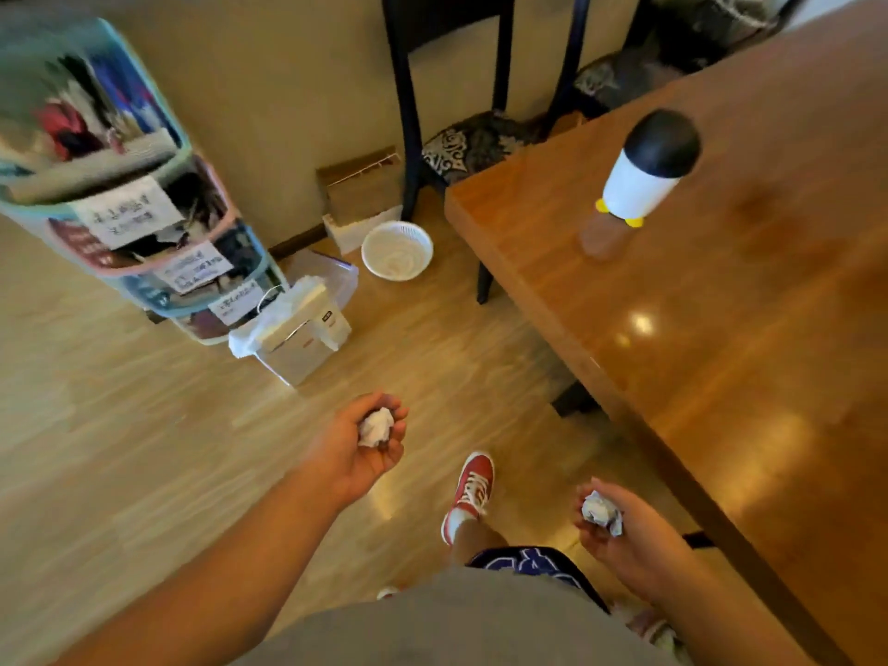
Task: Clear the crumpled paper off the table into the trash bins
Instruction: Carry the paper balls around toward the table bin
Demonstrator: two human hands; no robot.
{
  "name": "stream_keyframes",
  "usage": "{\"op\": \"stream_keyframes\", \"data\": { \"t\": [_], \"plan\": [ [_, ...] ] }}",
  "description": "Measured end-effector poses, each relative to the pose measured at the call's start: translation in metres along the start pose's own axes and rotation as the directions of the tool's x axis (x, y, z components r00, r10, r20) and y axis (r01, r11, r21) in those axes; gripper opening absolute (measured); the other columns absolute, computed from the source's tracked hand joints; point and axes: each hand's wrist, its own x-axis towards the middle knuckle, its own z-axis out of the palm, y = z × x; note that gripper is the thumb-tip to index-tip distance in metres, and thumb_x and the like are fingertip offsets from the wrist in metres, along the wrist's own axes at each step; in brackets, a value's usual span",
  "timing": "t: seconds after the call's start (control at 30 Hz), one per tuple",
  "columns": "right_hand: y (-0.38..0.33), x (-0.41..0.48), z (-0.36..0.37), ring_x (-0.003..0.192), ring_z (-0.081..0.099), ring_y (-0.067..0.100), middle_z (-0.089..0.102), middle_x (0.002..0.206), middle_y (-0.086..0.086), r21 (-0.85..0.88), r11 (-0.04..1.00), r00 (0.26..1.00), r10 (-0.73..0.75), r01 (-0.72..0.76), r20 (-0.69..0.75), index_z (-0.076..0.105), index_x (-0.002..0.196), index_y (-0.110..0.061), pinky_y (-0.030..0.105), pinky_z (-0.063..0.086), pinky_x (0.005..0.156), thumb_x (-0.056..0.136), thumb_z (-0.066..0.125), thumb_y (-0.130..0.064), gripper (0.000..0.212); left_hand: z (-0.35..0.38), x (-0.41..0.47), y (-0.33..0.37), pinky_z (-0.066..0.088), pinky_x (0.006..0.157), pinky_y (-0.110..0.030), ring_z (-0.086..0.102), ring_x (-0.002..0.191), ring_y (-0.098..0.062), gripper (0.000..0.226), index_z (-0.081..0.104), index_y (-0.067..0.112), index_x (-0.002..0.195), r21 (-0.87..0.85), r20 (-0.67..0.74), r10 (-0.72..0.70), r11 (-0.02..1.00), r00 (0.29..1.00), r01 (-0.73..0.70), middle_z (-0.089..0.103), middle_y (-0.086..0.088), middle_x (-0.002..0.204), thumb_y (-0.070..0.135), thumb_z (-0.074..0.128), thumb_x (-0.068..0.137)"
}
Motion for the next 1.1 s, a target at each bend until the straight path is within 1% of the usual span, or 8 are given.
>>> {"op": "stream_keyframes", "data": {
  "t": [0.17, 0.37, 0.53, 0.77, 0.83, 0.97, 1.03, 1.1],
  "plan": [
    [-0.065, 0.035, 0.013, 0.069, 0.056, 0.023, 0.061, 0.078, 0.014, 0.004, 1.0, 0.999, 0.016, -0.016, -0.048, 0.062, 0.091, -0.003, 0.031, 0.043, 0.061, 0.095, 0.055, -0.02, 0.019, 0.064, 0.049, 0.038, 0.047, 0.043, -0.019, 0.06, 0.052, -0.013, 0.02, 0.064, 0.008, 0.079, 0.05, 0.01, -0.027, 0.998, 1.0, 0.026, 0.065, -0.007, 0.073, 0.021, 0.054, 0.091],
    [-0.147, 0.073, 0.066, 0.067, 0.059, 0.022, 0.064, 0.078, 0.013, -0.08, 0.997, 0.997, -0.015, 0.021, 0.074, 0.064, 0.092, -0.004, 0.032, 0.046, 0.062, 0.093, 0.056, -0.019, 0.017, 0.086, 0.082, 0.07, 0.046, 0.043, -0.018, 0.059, 0.05, -0.013, 0.022, 0.063, 0.007, 0.081, 0.032, -0.069, -0.036, 0.999, 0.997, 0.038, 0.064, -0.008, 0.074, 0.023, 0.053, 0.093],
    [-0.198, 0.102, 0.114, 0.061, 0.062, 0.019, 0.067, 0.071, 0.01, -0.064, 0.998, 0.99, 0.002, 0.008, 0.144, 0.065, 0.089, -0.005, 0.031, 0.045, 0.062, 0.094, 0.053, -0.021, 0.021, 0.095, 0.109, 0.102, 0.046, 0.044, -0.019, 0.06, 0.05, -0.014, 0.022, 0.064, 0.006, 0.081, 0.026, -0.135, -0.075, 0.997, 0.988, 0.079, 0.067, -0.01, 0.071, 0.023, 0.055, 0.092],
    [-0.265, 0.129, 0.155, 0.064, 0.064, 0.019, 0.068, 0.078, 0.012, 0.078, 0.996, 0.993, -0.047, 0.039, 0.11, 0.067, 0.092, -0.004, 0.03, 0.049, 0.06, 0.087, 0.059, -0.021, 0.02, 0.158, 0.185, 0.178, 0.048, 0.044, -0.021, 0.061, 0.051, -0.015, 0.015, 0.07, 0.005, 0.077, 0.196, -0.054, -0.15, 0.968, 0.987, 0.158, 0.07, -0.011, 0.072, 0.019, 0.064, 0.078],
    [-0.291, 0.127, 0.16, 0.071, 0.066, 0.021, 0.069, 0.084, 0.014, 0.104, 0.99, 0.99, -0.1, 0.09, 0.095, 0.068, 0.097, -0.002, 0.031, 0.053, 0.061, 0.077, 0.065, -0.019, 0.026, 0.194, 0.209, 0.204, 0.048, 0.043, -0.022, 0.061, 0.051, -0.015, 0.017, 0.072, 0.006, 0.071, 0.278, 0.009, -0.167, 0.947, 0.986, 0.158, 0.069, -0.011, 0.071, 0.022, 0.066, 0.07],
    [-0.347, 0.112, 0.164, 0.086, 0.071, 0.026, 0.072, 0.092, 0.013, 0.044, 0.963, 0.964, -0.266, 0.265, 0.015, 0.074, 0.092, -0.012, 0.033, 0.056, 0.069, 0.09, 0.063, -0.019, 0.013, 0.276, 0.252, 0.244, 0.046, 0.041, -0.022, 0.06, 0.051, -0.014, 0.022, 0.071, 0.008, 0.071, 0.451, 0.16, -0.251, 0.879, 0.955, 0.156, 0.068, -0.009, 0.07, 0.028, 0.062, 0.075],
    [-0.38, 0.097, 0.163, 0.09, 0.072, 0.022, 0.074, 0.092, 0.004, -0.114, 0.912, 0.915, -0.401, 0.395, -0.039, 0.075, 0.09, -0.023, 0.029, 0.057, 0.072, 0.092, 0.061, -0.028, 0.015, 0.318, 0.268, 0.254, 0.046, 0.043, -0.021, 0.061, 0.052, -0.013, 0.022, 0.071, 0.01, 0.07, 0.53, 0.2, -0.311, 0.832, 0.929, 0.165, 0.069, -0.007, 0.069, 0.03, 0.062, 0.074],
    [-0.417, 0.079, 0.157, 0.091, 0.072, 0.019, 0.074, 0.092, 0.001, -0.236, 0.806, 0.813, -0.574, 0.542, -0.095, 0.074, 0.091, -0.027, 0.027, 0.058, 0.072, 0.093, 0.059, -0.03, 0.015, 0.355, 0.28, 0.258, 0.047, 0.045, -0.021, 0.061, 0.054, -0.013, 0.022, 0.071, 0.011, 0.069, 0.593, 0.244, -0.352, 0.792, 0.904, 0.148, 0.069, -0.007, 0.07, 0.029, 0.062, 0.077]
  ]
}}
